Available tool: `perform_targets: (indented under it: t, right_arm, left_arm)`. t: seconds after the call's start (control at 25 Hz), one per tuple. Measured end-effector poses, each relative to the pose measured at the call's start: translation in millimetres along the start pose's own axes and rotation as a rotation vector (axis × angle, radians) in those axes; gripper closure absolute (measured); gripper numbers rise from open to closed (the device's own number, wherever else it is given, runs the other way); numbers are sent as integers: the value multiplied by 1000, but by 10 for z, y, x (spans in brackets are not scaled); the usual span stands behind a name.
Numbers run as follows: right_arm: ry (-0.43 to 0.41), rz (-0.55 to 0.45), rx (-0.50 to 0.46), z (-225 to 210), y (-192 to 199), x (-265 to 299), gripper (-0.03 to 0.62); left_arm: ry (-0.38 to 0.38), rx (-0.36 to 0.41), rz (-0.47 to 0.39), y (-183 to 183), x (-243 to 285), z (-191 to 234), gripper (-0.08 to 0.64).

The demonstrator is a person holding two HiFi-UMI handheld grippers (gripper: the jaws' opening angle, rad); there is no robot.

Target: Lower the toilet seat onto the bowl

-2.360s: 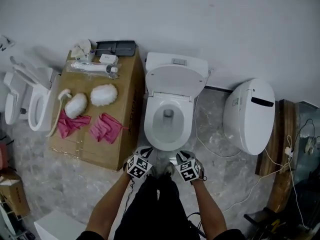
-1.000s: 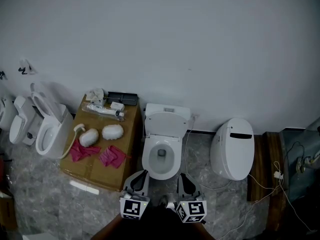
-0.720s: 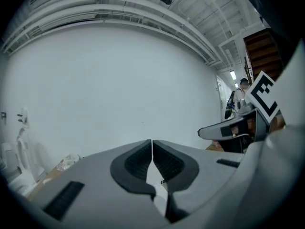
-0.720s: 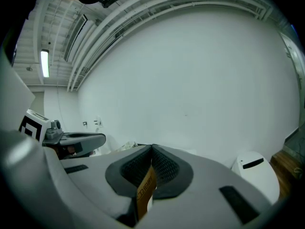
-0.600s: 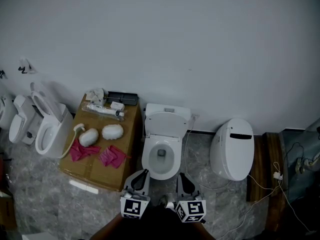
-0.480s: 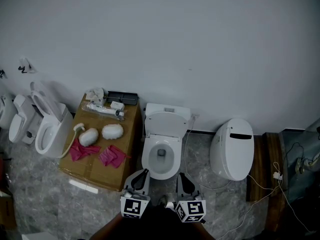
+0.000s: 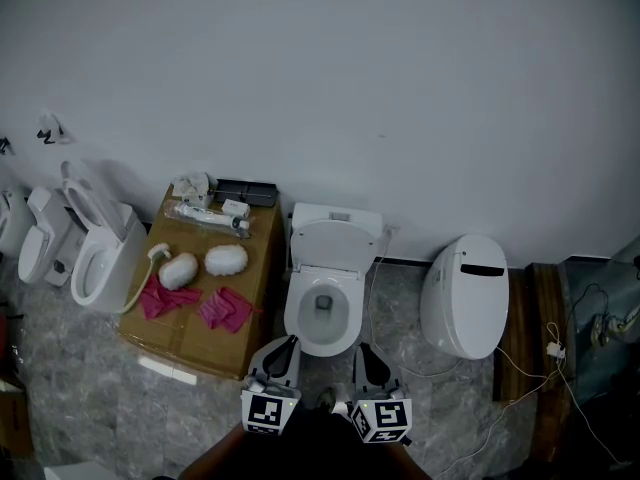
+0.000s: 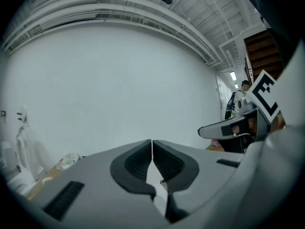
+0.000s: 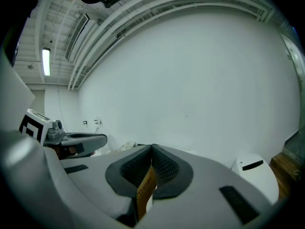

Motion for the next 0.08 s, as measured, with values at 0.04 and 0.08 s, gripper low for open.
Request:
perform_targets:
  t: [0.04,0.08]
  right_arm:
    - [1,-1,-2,9,1,-4,566]
    - [2,-1,-3,18,2,-8,565]
  left_arm:
    - [-1,-6,6,2,-12,-1,545]
    - [-1,-13,11,3,-23,-1,545]
Point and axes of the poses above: the fingertips, and each gripper's own axes: x forward along the fingers, z to its left, y out of its underside, the point moved 10 cm from there along -x, backward along the fingers, and after that the axes turned 8 degrees about z, right-handed, at the moved point
